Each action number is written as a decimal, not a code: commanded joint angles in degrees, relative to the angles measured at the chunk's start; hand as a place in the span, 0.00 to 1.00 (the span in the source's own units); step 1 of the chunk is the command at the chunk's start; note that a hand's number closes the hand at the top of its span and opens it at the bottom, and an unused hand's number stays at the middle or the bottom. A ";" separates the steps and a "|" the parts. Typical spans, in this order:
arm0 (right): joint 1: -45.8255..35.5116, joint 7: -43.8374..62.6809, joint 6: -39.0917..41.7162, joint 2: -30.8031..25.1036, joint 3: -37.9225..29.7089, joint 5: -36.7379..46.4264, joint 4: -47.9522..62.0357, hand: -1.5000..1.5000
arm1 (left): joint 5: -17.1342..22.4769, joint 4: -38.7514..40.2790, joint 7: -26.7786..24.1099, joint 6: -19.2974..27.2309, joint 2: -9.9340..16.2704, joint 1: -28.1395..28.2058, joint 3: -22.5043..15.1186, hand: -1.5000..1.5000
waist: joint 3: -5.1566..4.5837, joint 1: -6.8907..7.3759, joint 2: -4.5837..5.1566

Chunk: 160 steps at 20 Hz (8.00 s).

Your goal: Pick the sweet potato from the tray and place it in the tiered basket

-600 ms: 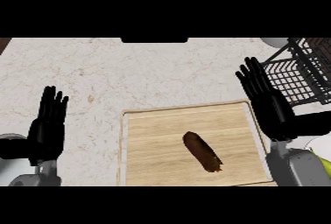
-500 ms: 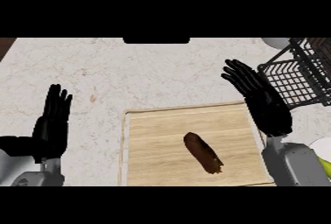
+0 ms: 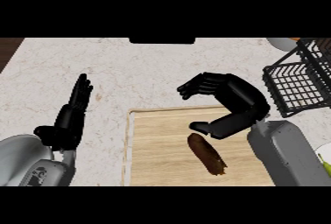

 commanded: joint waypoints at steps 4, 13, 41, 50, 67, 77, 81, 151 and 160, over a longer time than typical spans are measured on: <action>-4.84 7.38 25.58 -8.72 -1.21 -19.13 4.08 0.00 | -4.85 1.24 2.26 2.82 -2.41 -1.28 -4.20 0.50 | -0.15 -0.80 -0.41; -21.68 11.45 41.40 -24.50 -2.63 -9.64 -9.15 0.00 | -5.14 -0.18 4.72 3.27 -2.49 -1.81 -4.13 0.50 | -0.26 -0.90 -1.11; -29.17 40.54 38.09 -17.68 30.46 12.40 -38.63 0.00 | -7.64 -5.48 8.52 1.85 -2.64 0.52 -2.36 0.50 | -0.25 -1.30 -1.14; -28.70 41.22 40.18 -20.39 31.87 16.12 -39.48 0.00 | -9.16 -3.79 6.71 2.09 -5.23 1.42 -2.82 0.50 | -0.27 -1.46 -1.06; -20.82 22.95 48.81 -13.77 35.02 44.98 -38.99 0.00 | -11.66 -4.09 9.60 0.50 -6.34 -1.27 -0.72 0.50 | -0.14 -0.39 -0.51; -20.69 11.80 46.23 -15.62 31.93 58.86 -33.30 0.00 | -12.81 -1.78 6.65 -1.51 -7.22 -0.04 0.33 0.50 | -0.20 -0.78 -0.58; -17.87 3.12 41.51 -21.21 33.32 64.54 -30.71 0.00 | -13.02 -3.55 6.42 -0.68 -8.83 1.46 0.17 0.50 | -0.16 -0.46 -0.48; 17.75 -9.30 10.86 -10.74 4.39 104.33 -0.66 1.00 | -18.24 -6.27 8.93 -5.02 -12.70 3.87 8.72 0.50 | 0.02 -7.20 -1.28; 28.90 -1.44 9.73 -12.75 -10.25 99.90 -21.73 1.00 | -19.50 -6.39 7.12 -6.04 -13.82 4.32 5.89 0.50 | -0.24 -2.78 -1.11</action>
